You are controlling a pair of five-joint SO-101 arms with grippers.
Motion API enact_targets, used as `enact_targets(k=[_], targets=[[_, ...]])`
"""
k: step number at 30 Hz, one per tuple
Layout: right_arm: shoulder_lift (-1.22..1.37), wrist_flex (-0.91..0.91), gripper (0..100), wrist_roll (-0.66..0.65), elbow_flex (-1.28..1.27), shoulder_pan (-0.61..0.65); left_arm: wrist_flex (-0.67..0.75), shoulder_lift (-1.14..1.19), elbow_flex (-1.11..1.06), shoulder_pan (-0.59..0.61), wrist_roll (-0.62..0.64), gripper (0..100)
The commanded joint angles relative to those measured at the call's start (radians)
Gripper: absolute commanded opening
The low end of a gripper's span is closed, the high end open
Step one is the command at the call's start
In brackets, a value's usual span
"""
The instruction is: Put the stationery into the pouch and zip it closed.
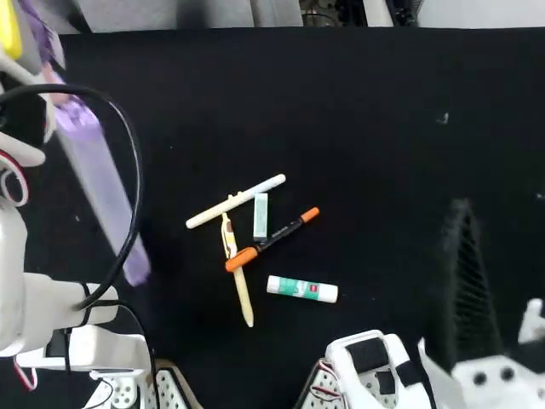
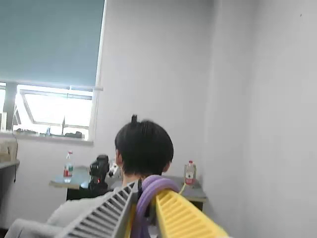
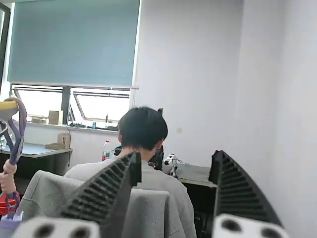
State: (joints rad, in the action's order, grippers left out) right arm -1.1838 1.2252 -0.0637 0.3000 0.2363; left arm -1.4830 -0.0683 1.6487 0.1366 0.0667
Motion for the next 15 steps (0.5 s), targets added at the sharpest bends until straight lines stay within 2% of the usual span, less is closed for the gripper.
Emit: enact_targets(k=[1, 4, 8, 15], targets=[[-0.004, 0.009, 24.7, 0.049, -0.012, 0.080, 0.166, -0.011, 0.010, -0.004, -0.071, 3], [-0.004, -0.011, 24.7, 0.126, -0.082, 0.250, 0.253, -0.011, -0.062, -0.038, -0.091, 3], [-0.012, -0.132, 24.8, 0.132, -0.286, 0.459, 0.287, -0.020, -0.145, -0.147, -0.138, 3], [-0.193, -0.483, 24.8, -0.031, -0.757, 0.675, 0.304, -0.011, -0.166, -0.268, -0.195, 3]])
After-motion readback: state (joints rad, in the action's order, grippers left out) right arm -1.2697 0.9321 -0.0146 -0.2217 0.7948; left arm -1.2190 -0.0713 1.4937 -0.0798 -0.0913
